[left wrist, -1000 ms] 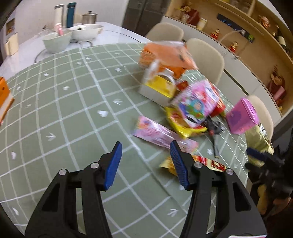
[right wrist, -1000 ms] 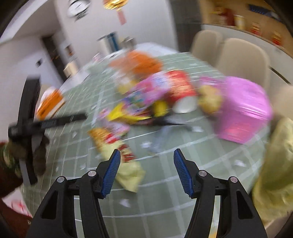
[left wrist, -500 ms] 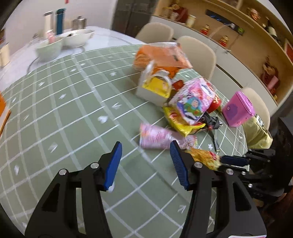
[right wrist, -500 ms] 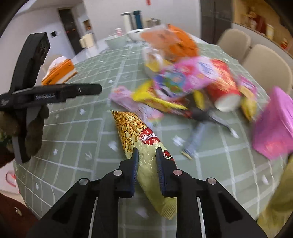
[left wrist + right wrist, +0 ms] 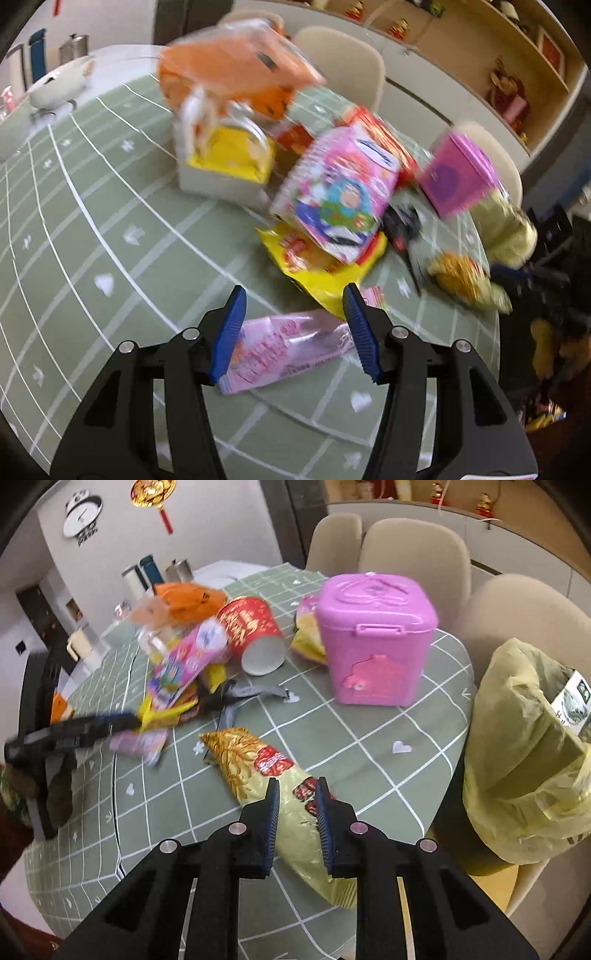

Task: Collect trash
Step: 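Move both tools back over the table toward the remaining wrappers, then grasp the gold snack bag with the right tool while the left tool grasps the pink candy stick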

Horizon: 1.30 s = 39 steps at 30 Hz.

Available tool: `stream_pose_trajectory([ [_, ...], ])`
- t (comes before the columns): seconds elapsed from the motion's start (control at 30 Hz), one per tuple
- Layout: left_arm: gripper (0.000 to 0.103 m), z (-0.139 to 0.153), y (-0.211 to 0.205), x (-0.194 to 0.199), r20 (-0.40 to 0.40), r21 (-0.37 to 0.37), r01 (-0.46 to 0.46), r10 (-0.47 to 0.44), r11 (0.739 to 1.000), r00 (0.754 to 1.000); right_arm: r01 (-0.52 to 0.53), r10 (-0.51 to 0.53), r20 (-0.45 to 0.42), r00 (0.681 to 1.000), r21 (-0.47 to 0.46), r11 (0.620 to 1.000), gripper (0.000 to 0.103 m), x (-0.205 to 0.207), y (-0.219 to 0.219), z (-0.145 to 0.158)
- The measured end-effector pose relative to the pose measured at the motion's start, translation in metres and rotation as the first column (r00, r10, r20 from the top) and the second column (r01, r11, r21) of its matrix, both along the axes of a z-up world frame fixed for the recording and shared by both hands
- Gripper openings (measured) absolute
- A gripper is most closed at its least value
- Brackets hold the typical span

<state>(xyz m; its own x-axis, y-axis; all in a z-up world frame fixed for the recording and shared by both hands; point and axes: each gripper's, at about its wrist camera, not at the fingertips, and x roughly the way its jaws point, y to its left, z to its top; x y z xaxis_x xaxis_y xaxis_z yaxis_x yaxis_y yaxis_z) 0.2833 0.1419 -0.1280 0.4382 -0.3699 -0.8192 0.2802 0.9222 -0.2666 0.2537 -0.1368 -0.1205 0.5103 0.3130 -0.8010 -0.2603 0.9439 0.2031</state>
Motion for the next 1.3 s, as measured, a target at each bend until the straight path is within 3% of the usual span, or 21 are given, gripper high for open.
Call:
stream_pose_trajectory([
  [0.17,0.052,-0.001,-0.014,-0.023,-0.057,0.011,0.065,-0.064,0.998,0.996,-0.016,0.017,-0.010,1.000,0.037,0.999,0.021,0.005,-0.001,0.000],
  [0.27,0.052,0.003,-0.018,-0.038,-0.078,-0.023,0.088,-0.089,0.996,0.993,-0.043,0.043,0.002,0.999,0.045,0.998,0.033,0.004,0.007,0.002],
  [0.4,0.052,0.006,-0.021,-0.053,-0.072,0.003,0.110,-0.109,0.994,0.991,-0.060,0.060,-0.008,0.998,0.044,0.997,0.038,0.000,0.011,-0.001],
  [0.47,0.052,0.008,-0.018,-0.060,-0.058,0.025,0.075,-0.074,0.997,0.996,-0.065,0.066,-0.018,0.998,0.050,0.997,0.040,-0.003,0.012,-0.002],
  [0.53,0.052,0.014,-0.006,-0.068,-0.030,0.047,-0.021,0.022,0.999,0.999,-0.064,0.066,-0.035,0.997,0.067,0.996,0.040,-0.007,0.011,-0.004],
  [0.63,0.052,0.021,0.012,-0.083,-0.037,0.021,-0.173,0.173,0.985,0.984,-0.094,0.102,-0.063,0.993,0.121,0.988,0.040,-0.014,0.016,-0.006],
  [0.73,0.052,0.025,0.016,-0.096,-0.037,0.013,-0.225,0.225,0.974,0.974,-0.130,0.132,-0.026,0.991,0.088,0.988,0.040,-0.018,0.024,0.001],
  [0.83,0.052,0.028,0.006,-0.103,0.000,0.038,-0.182,0.182,0.983,0.983,-0.147,0.146,0.009,0.989,0.039,0.988,0.040,-0.011,0.026,0.009],
  [0.93,0.052,0.023,-0.012,-0.096,0.037,0.094,-0.067,0.063,0.993,0.997,-0.143,0.142,0.014,0.990,0.031,0.989,0.040,-0.003,0.020,0.017],
  [1.0,0.052,0.008,-0.021,-0.087,0.012,0.141,-0.018,0.017,0.990,1.000,-0.138,0.138,0.028,0.990,0.025,0.990,0.040,-0.001,0.016,0.023],
  [1.07,0.052,-0.002,-0.023,-0.081,-0.033,0.158,-0.028,0.034,0.987,0.999,-0.141,0.141,0.044,0.989,0.008,0.990,0.040,-0.002,0.012,0.027],
  [1.1,0.052,-0.002,-0.023,-0.083,-0.034,0.150,-0.040,0.046,0.988,0.998,-0.140,0.140,0.048,0.989,-0.007,0.990,0.040,-0.003,0.010,0.028],
  [1.2,0.052,0.005,-0.024,-0.094,-0.077,0.033,-0.045,0.048,0.998,0.996,-0.129,0.129,0.028,0.991,-0.011,0.992,0.040,-0.004,0.004,0.024],
  [1.3,0.052,0.013,-0.032,-0.105,-0.068,0.008,-0.026,0.026,1.000,0.997,-0.123,0.123,-0.011,0.992,0.004,0.992,0.040,-0.003,0.004,0.016],
])
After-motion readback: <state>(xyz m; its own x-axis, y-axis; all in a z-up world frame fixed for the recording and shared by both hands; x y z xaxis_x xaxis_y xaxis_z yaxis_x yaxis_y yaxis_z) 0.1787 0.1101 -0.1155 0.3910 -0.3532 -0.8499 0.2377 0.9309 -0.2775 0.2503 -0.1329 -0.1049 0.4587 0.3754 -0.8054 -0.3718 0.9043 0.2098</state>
